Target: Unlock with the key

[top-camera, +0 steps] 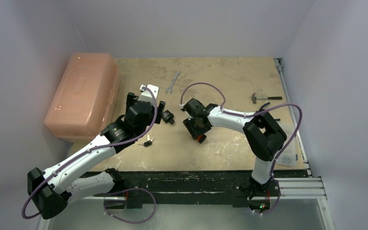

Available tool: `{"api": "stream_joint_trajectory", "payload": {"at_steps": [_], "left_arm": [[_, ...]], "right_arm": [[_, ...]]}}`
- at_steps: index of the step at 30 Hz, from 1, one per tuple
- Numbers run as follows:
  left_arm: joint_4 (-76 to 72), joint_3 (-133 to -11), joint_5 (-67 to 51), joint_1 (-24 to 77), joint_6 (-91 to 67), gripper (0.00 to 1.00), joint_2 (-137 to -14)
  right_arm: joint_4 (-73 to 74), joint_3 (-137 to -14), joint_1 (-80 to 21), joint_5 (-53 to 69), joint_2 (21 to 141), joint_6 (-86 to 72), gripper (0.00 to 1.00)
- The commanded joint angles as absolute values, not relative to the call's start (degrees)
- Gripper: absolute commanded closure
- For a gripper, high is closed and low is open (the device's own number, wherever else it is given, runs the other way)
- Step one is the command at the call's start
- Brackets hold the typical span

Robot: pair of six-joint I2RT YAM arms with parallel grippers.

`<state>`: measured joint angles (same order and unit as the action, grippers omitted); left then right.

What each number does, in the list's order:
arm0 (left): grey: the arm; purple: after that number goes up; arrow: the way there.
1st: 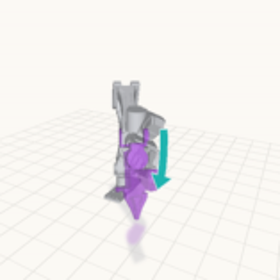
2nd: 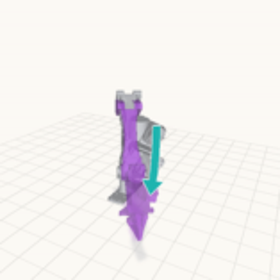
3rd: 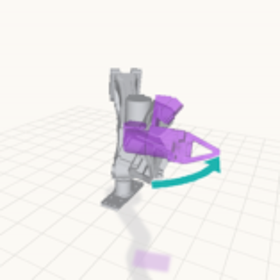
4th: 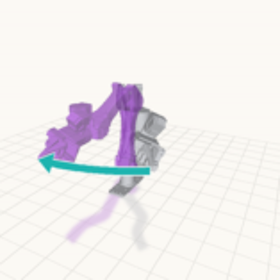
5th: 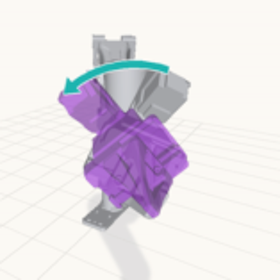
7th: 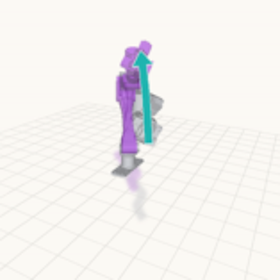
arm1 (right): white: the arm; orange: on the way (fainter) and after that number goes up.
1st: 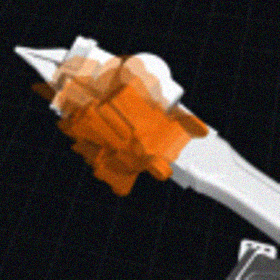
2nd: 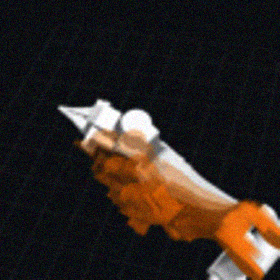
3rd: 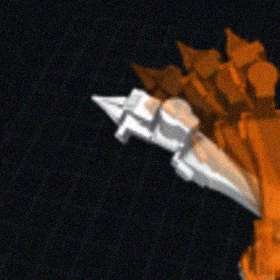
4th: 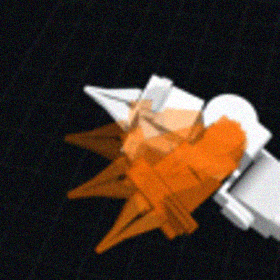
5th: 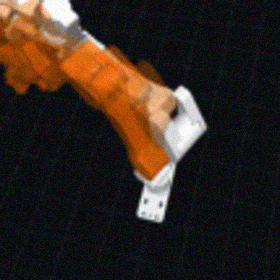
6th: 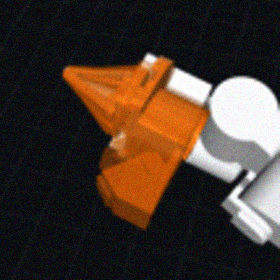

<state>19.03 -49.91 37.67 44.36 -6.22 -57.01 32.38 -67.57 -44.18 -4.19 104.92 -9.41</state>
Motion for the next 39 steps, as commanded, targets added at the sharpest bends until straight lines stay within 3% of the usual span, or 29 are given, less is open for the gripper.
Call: {"api": "stream_joint_trajectory", "payload": {"at_steps": [1,3,6,8,17,21,26,39], "left_arm": [[18.63,-50.36,37.32,44.04,-5.19,0.10,-57.22],[18.63,-50.36,37.28,44.07,-5.19,0.10,-57.22],[18.63,-50.36,37.27,44.10,-5.18,0.10,-57.26],[18.63,-50.36,37.18,44.04,-5.19,0.11,-57.37],[18.72,-50.41,37.13,44.09,-5.23,0.11,-57.09],[18.80,-50.45,37.00,44.03,-5.19,0.11,-56.80],[18.96,-50.45,37.31,44.06,-5.34,0.11,-56.39],[18.98,-50.55,36.67,44.04,-5.36,0.11,-55.81]], "right_arm": [[35.39,-64.94,-44.46,-6.63,103.11,-11.49,0.61],[33.97,-63.96,-44.47,-6.60,102.81,-12.63,0.69],[30.21,-62.81,-44.34,-3.82,100.87,-18.58,0.95],[26.67,-61.58,-44.24,-3.24,98.35,-25.77,1.00],[8.95,-50.93,-43.80,-2.91,83.96,-57.81,1.00],[20.45,-56.74,-42.47,-1.79,88.86,-66.81,1.00],[33.85,-66.69,-41.31,0.23,95.39,-67.24,1.00],[38.22,-71.23,-40.87,-7.35,101.24,-70.31,1.00]]}}
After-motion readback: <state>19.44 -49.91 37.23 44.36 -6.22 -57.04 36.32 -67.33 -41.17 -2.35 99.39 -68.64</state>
